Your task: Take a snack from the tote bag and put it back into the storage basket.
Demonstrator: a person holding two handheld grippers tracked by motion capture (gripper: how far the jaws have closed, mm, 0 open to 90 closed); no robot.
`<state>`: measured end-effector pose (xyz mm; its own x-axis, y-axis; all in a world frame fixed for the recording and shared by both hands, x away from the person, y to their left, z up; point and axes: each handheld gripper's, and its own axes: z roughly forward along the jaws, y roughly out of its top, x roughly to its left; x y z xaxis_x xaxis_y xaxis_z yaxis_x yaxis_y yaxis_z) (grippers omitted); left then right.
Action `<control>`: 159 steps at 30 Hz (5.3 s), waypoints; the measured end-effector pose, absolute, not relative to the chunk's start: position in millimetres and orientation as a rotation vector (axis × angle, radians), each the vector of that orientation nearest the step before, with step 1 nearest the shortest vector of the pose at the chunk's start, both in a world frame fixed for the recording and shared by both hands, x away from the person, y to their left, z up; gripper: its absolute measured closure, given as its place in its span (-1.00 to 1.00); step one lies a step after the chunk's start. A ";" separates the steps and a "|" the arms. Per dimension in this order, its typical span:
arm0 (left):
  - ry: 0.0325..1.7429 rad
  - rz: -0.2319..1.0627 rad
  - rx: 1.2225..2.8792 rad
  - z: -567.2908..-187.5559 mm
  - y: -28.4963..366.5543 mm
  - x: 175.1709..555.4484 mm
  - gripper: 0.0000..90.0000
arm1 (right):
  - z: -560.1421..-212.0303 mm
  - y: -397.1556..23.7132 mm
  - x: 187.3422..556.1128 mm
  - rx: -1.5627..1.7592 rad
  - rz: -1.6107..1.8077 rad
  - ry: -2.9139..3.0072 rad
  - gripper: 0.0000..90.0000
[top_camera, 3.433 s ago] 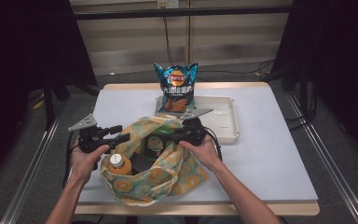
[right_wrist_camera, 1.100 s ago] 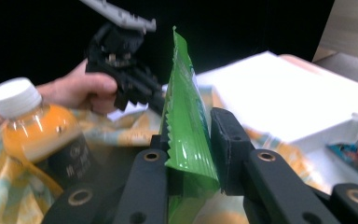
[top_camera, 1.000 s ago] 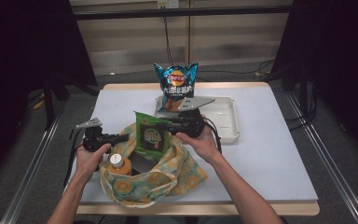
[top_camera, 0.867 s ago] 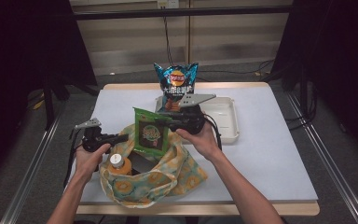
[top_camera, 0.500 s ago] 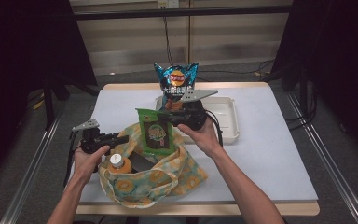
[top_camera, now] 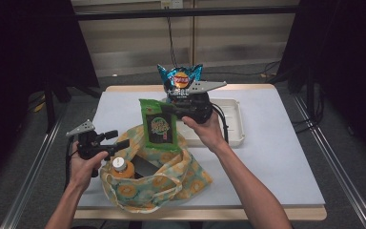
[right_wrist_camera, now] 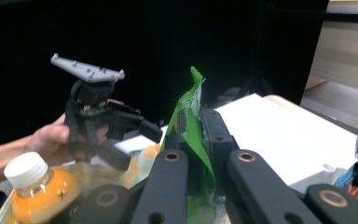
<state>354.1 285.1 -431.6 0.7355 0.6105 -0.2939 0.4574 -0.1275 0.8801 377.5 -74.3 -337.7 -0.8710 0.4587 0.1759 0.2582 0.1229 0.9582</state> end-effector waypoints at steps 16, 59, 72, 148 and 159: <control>0.780 0.233 1.697 -423.2 304.0 333.9 -0.94 | -319.6 -96.7 377.8 0.710 1.887 2.157 0.98; 0.852 0.399 1.662 -448.4 328.2 276.3 -0.94 | -333.5 -214.1 416.1 0.949 1.769 1.983 0.98; 0.843 0.410 1.651 -446.7 326.7 272.1 -0.96 | -348.4 -221.0 440.8 1.005 1.691 2.028 0.97; 0.856 0.386 1.678 -454.3 328.8 275.2 -0.96 | -433.3 -276.6 516.6 1.480 1.309 1.949 0.10; 0.846 0.381 1.683 -454.3 327.2 275.1 -0.95 | -411.5 -269.6 482.3 1.350 1.360 1.977 0.25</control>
<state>275.1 327.2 -454.3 0.6865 0.7046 -0.1800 0.3318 -0.0832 0.9397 482.3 -269.6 -411.5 -0.4626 0.8649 0.1947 0.4912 0.0672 0.8685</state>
